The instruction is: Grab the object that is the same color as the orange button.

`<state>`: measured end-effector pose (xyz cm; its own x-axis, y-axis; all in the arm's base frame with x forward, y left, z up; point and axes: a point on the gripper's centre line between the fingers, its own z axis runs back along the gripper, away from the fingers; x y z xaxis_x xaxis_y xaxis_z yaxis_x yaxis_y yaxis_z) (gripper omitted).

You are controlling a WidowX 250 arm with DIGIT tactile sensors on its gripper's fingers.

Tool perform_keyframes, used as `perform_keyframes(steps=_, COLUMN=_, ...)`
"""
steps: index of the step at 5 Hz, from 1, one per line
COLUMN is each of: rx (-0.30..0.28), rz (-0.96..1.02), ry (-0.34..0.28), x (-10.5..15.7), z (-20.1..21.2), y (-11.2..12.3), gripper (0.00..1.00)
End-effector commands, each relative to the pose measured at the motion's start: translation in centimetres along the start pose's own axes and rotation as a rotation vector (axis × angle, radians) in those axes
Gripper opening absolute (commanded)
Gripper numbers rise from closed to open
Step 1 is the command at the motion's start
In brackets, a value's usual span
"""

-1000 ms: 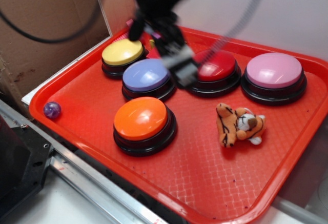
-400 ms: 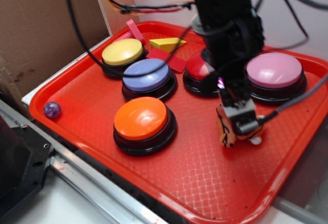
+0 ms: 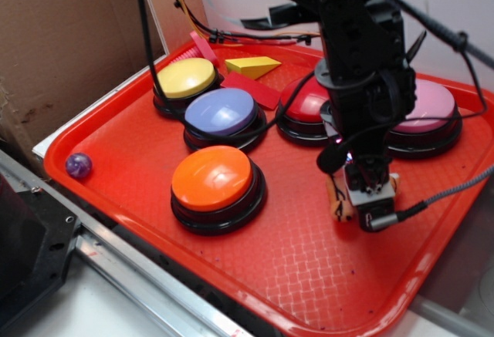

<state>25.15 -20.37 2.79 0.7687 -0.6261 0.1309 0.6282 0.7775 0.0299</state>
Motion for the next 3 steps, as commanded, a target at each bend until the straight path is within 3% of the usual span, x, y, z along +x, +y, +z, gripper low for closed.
perform_keyframes(steps=1, rx=0.05, rz=0.02, ry=0.014, x=1.3, z=0.4, y=-1.3, gripper=0.0)
perform_keyframes(steps=3, rx=0.05, rz=0.137, ry=0.082, x=0.8, z=2.1, y=-0.2, gripper=0.0)
